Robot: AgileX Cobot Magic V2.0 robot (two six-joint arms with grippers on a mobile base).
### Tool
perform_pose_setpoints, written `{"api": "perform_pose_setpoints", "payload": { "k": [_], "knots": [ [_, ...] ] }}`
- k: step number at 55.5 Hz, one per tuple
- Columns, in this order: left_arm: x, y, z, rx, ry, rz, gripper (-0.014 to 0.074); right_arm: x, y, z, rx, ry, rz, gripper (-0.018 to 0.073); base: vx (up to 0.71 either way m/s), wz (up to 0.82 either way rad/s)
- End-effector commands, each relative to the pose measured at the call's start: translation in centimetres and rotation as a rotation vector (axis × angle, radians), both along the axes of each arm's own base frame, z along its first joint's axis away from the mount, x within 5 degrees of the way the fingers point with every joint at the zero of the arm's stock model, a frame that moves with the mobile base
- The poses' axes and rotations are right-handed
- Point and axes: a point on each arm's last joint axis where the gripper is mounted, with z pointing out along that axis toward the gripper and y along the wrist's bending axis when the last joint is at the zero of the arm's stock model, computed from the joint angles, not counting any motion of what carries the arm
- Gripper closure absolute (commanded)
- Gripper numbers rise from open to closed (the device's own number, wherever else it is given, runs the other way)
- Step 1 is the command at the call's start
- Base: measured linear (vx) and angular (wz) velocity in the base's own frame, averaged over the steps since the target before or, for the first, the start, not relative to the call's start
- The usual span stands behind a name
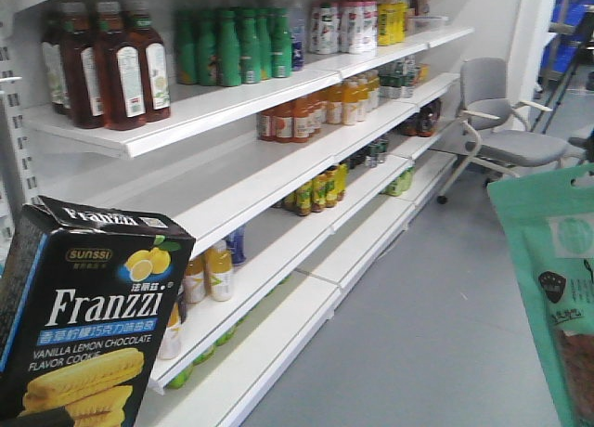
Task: Pick snacks and fruit into basket
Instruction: 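Turn the base away from the shelf holding both items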
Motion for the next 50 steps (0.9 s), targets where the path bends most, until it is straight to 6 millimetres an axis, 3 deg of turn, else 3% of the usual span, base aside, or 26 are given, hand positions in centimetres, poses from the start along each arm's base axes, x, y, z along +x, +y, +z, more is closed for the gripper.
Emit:
{"api": "perform_pose_setpoints", "payload": {
  "k": [1, 50],
  "knots": [
    [-0.11, 0.01, 1.96, -0.088, -0.100, 0.002, 0.0556, 0.01, -0.01, 1.75, 0.027, -0.121, 0.011, 0.0566, -0.01, -0.56],
    [-0.11, 0.01, 1.95, -0.087, -0.099, 0.002, 0.0556, 0.01, -0.01, 1.75, 0.027, -0.121, 0.011, 0.0566, 0.07, -0.51]
  ]
}}
